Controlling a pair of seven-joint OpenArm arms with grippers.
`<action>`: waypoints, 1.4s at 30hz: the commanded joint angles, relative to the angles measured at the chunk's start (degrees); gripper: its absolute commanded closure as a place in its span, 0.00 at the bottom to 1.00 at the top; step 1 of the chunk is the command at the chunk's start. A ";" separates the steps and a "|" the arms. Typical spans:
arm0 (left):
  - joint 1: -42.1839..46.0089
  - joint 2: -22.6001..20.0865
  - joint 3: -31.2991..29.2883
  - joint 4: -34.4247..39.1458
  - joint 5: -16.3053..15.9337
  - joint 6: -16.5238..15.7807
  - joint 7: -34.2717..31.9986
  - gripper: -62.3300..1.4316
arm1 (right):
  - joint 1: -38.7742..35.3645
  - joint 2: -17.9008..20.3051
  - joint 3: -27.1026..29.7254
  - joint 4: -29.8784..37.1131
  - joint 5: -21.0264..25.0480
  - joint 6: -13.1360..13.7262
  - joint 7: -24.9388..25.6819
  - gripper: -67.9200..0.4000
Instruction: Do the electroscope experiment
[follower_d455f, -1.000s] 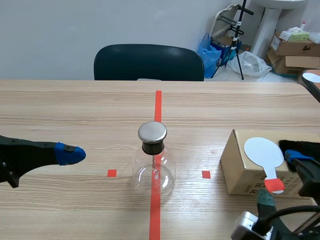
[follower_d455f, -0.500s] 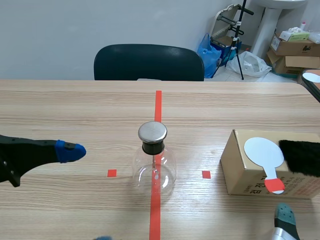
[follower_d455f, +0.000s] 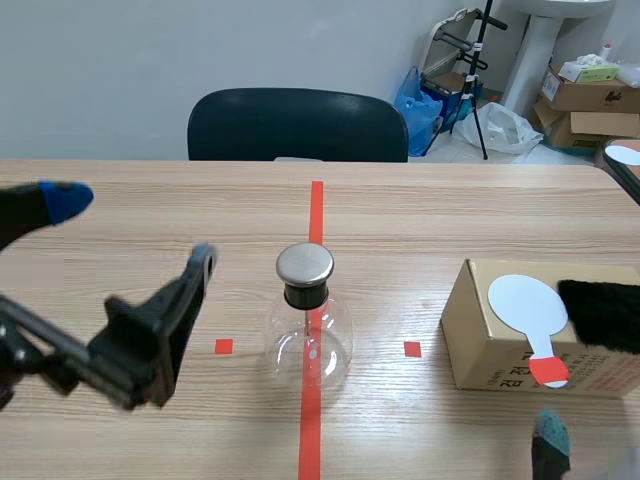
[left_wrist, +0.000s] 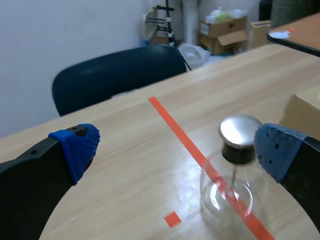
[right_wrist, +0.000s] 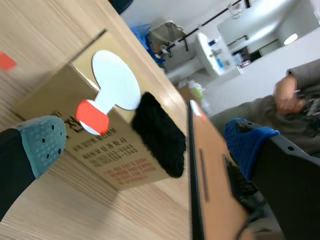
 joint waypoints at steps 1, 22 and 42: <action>-0.22 -0.50 0.70 1.88 -1.36 0.28 0.46 0.00 | 0.48 1.66 1.44 1.60 1.84 2.73 2.19 0.00; 0.00 -5.57 1.09 2.86 -0.98 -0.57 3.58 0.00 | 0.50 15.37 3.34 26.97 26.12 37.77 -12.92 0.00; -0.02 -5.55 1.09 2.86 -0.96 -0.57 3.56 0.00 | 2.25 17.09 8.09 27.41 36.44 49.22 -15.19 0.00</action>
